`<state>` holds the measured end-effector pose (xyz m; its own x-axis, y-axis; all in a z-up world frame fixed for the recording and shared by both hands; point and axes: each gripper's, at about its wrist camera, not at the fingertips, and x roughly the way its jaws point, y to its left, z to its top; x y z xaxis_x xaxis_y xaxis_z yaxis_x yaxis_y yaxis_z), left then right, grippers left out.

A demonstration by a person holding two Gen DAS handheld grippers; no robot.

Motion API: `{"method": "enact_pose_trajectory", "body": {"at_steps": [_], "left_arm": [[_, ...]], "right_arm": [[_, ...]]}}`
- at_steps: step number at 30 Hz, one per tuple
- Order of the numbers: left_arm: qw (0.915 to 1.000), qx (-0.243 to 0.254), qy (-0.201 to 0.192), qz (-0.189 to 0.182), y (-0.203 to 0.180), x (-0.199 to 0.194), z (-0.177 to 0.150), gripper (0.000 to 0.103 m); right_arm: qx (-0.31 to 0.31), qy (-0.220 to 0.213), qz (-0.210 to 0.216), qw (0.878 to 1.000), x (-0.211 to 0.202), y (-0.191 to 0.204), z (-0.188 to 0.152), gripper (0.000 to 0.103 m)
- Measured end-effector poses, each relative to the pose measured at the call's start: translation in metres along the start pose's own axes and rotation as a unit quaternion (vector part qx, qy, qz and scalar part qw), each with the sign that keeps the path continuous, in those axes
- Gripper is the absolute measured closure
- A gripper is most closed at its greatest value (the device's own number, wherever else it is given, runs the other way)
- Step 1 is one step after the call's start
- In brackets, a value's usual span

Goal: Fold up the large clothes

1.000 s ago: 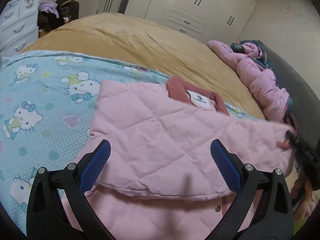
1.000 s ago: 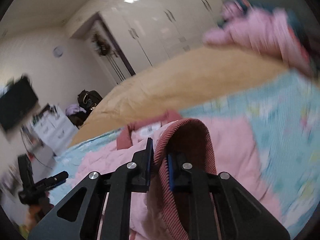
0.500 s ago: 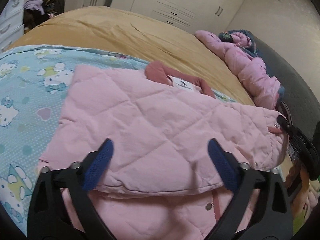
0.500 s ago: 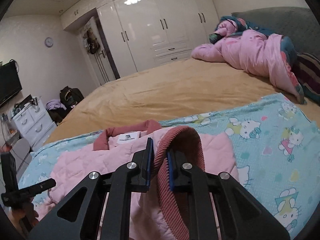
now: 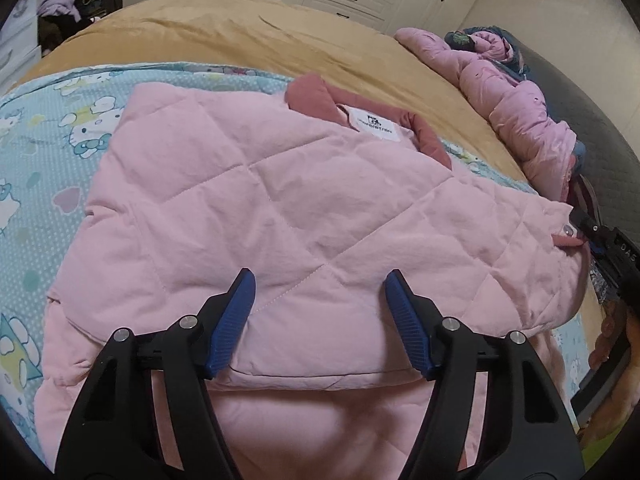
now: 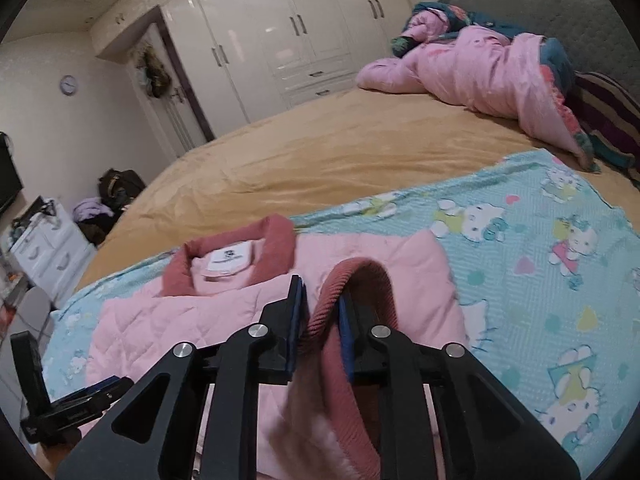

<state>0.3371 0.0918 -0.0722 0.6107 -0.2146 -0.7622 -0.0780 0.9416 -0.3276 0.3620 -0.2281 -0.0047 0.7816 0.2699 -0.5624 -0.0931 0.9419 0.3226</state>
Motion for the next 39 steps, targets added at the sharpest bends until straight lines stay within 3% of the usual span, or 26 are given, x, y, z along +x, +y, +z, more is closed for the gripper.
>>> {"method": "enact_pose_trajectory", "body": {"at_steps": [5,7,9,13,15,20,24,36,38,39], "left_arm": [[0.9999,0.008,0.003,0.007,-0.001,0.002,-0.002,0.044],[0.9999,0.01,0.005,0.009,-0.001,0.003,-0.001,0.044],[0.9999,0.011,0.005,0.01,-0.001,0.004,-0.002,0.044],[0.9997,0.016,0.007,0.015,-0.003,0.005,-0.003,0.044],[0.9997,0.015,0.006,0.017,-0.004,0.006,-0.003,0.044],[0.9995,0.021,0.007,0.023,-0.005,0.009,-0.005,0.043],[0.9995,0.022,0.009,0.02,-0.004,0.011,-0.005,0.043],[0.9992,0.028,0.016,0.022,-0.01,0.013,-0.006,0.043],[0.9994,0.026,0.016,0.018,-0.01,0.008,-0.004,0.039],[0.9995,0.023,0.016,0.011,-0.008,0.007,-0.004,0.036]], "right_arm": [[0.006,-0.013,0.005,1.0,-0.009,0.002,0.0,0.06],[-0.006,-0.028,-0.002,1.0,-0.018,0.012,0.001,0.057],[-0.027,-0.032,0.004,0.999,-0.021,0.024,0.002,0.046],[-0.056,-0.007,0.023,0.998,-0.014,0.045,-0.002,0.043],[-0.078,0.022,0.034,0.996,-0.003,0.06,-0.01,0.031],[-0.11,0.102,0.035,0.988,0.031,0.077,-0.032,0.031],[-0.113,0.168,-0.007,0.979,0.064,0.064,-0.053,0.031],[-0.086,0.164,0.005,0.983,0.076,0.052,-0.068,0.03],[-0.077,0.168,0.015,0.983,0.072,0.051,-0.063,0.027],[-0.061,0.169,0.03,0.983,0.069,0.049,-0.059,0.019]]}}
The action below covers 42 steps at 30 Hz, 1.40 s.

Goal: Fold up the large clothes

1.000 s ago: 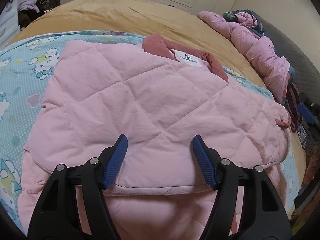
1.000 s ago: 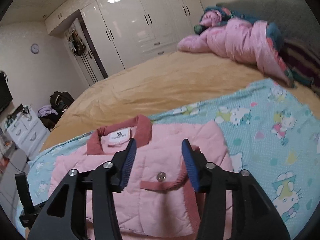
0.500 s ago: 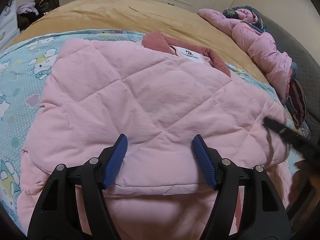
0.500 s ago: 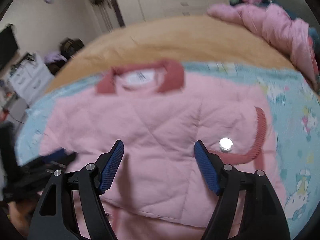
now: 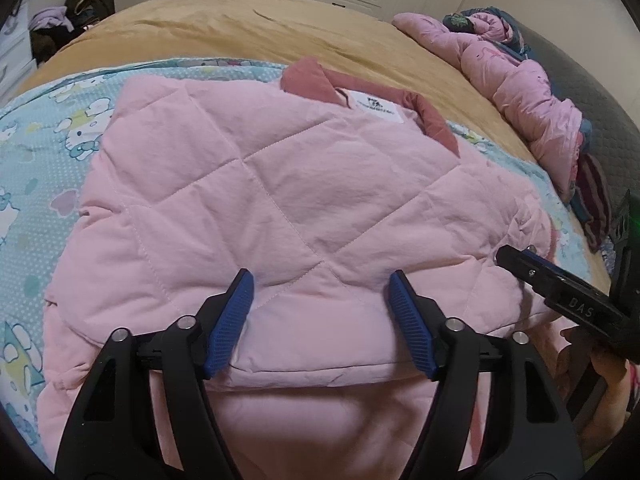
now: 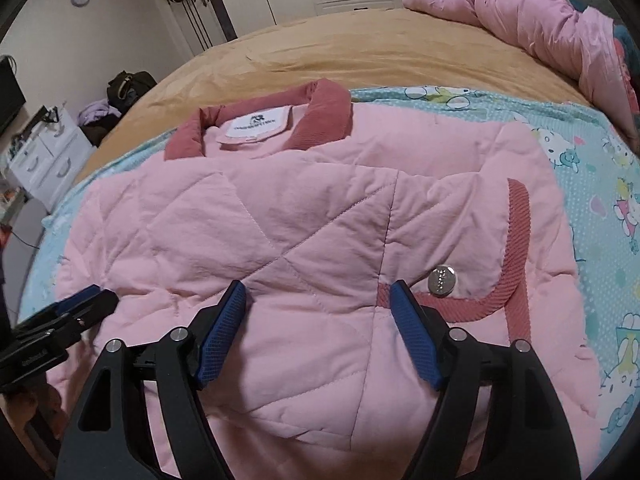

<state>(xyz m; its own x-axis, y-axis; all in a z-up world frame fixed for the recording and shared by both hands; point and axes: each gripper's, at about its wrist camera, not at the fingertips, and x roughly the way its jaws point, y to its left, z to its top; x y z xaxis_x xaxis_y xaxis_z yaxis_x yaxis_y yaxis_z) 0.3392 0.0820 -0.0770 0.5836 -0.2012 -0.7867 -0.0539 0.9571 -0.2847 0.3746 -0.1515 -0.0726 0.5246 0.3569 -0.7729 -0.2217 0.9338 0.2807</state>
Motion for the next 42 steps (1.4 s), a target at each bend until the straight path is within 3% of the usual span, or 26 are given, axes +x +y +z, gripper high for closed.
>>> {"method": "enact_pose_trajectory", "body": {"at_steps": [3,13,20,26,42], "left_arm": [[0.9999,-0.007,0.002,-0.011,0.002,-0.001,0.001,0.032],[0.9999,0.012,0.009,-0.006,-0.011,-0.009,0.003,0.009],[0.999,0.036,-0.002,0.026,-0.023,-0.019,0.008,0.009],[0.9998,0.02,-0.006,0.0,-0.025,-0.028,0.01,0.009],[0.9983,0.024,-0.052,-0.014,-0.04,-0.08,0.007,0.009]], "right_arm": [[0.023,-0.011,0.005,1.0,-0.012,-0.001,0.004,0.007],[0.043,-0.041,0.011,0.998,-0.037,-0.007,0.01,0.004],[0.026,-0.055,-0.007,0.998,-0.049,0.002,0.012,0.004],[0.024,-0.073,-0.004,0.997,-0.066,0.005,0.012,0.004],[0.02,-0.118,0.009,0.993,-0.124,0.023,0.003,0.004]]}}
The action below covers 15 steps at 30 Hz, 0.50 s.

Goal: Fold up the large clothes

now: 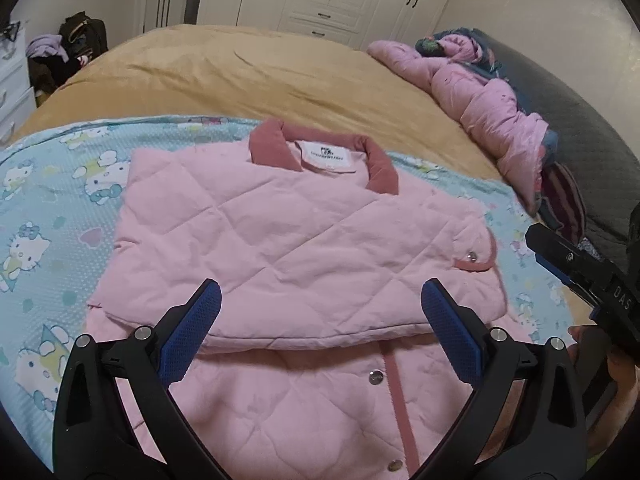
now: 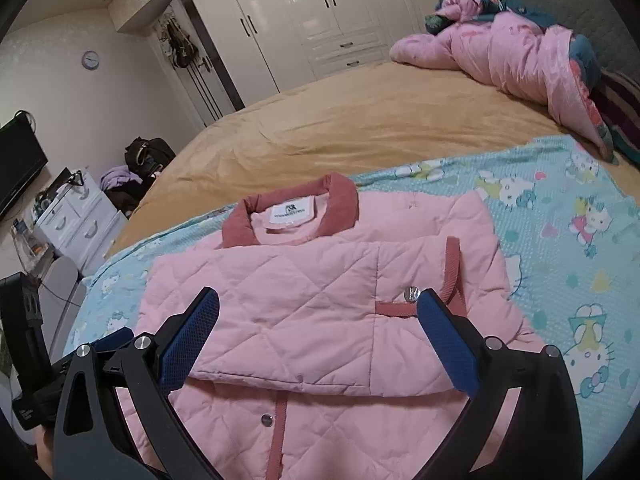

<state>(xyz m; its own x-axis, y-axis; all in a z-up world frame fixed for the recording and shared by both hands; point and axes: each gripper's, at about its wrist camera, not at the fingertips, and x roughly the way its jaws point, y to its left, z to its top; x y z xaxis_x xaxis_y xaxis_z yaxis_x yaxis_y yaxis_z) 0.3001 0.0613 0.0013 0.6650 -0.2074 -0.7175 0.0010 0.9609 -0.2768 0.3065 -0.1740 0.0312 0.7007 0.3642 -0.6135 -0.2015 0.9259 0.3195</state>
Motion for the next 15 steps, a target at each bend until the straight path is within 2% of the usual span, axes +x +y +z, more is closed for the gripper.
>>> {"method": "enact_pose_trajectory", "body": {"at_steps": [15], "left_arm": [[0.9992,-0.005,-0.039,-0.003,0.001,-0.043,0.001,0.009]], "right_arm": [[-0.024,-0.051,0.007,0.998,-0.052,0.019,0.005,0.004]]}}
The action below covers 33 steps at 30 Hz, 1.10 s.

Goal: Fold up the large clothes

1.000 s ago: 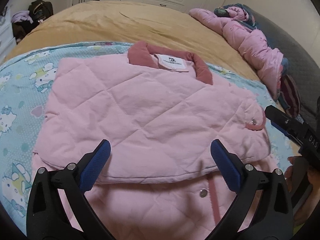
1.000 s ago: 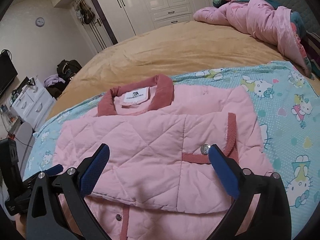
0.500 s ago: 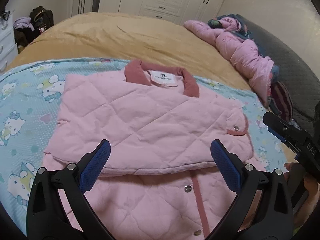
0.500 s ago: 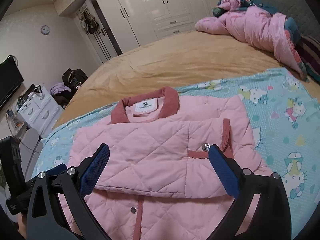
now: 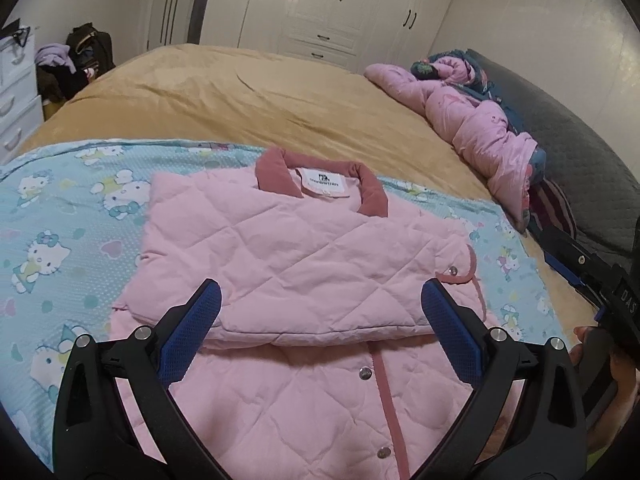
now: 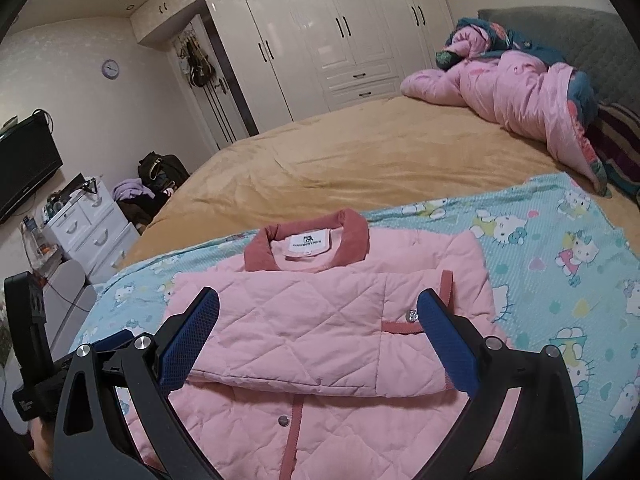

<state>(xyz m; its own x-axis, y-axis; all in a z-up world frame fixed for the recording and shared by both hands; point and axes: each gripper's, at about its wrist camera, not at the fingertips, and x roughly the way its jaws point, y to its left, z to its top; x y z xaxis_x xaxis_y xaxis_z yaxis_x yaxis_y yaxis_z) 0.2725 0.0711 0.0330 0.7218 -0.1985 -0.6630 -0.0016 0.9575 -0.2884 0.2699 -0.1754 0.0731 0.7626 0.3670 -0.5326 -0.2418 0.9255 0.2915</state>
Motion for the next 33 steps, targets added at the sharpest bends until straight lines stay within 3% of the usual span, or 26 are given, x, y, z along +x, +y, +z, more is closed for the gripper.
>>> {"method": "enact_pose_trajectory", "body": {"at_steps": [4,14,33], "left_arm": [[0.9998,-0.007,-0.015,-0.007,-0.001,-0.021,-0.005,0.009],[0.9996,0.012,-0.021,-0.012,-0.02,-0.069,-0.031,0.009],[0.999,0.002,-0.042,0.011,-0.01,-0.151,-0.064,0.009]], "right_arm": [[-0.007,-0.017,0.008,1.0,-0.022,0.007,-0.007,0.004],[0.016,-0.013,0.021,1.0,-0.071,0.011,-0.024,0.004],[0.005,-0.02,-0.009,1.0,-0.156,0.016,-0.044,0.004]]}}
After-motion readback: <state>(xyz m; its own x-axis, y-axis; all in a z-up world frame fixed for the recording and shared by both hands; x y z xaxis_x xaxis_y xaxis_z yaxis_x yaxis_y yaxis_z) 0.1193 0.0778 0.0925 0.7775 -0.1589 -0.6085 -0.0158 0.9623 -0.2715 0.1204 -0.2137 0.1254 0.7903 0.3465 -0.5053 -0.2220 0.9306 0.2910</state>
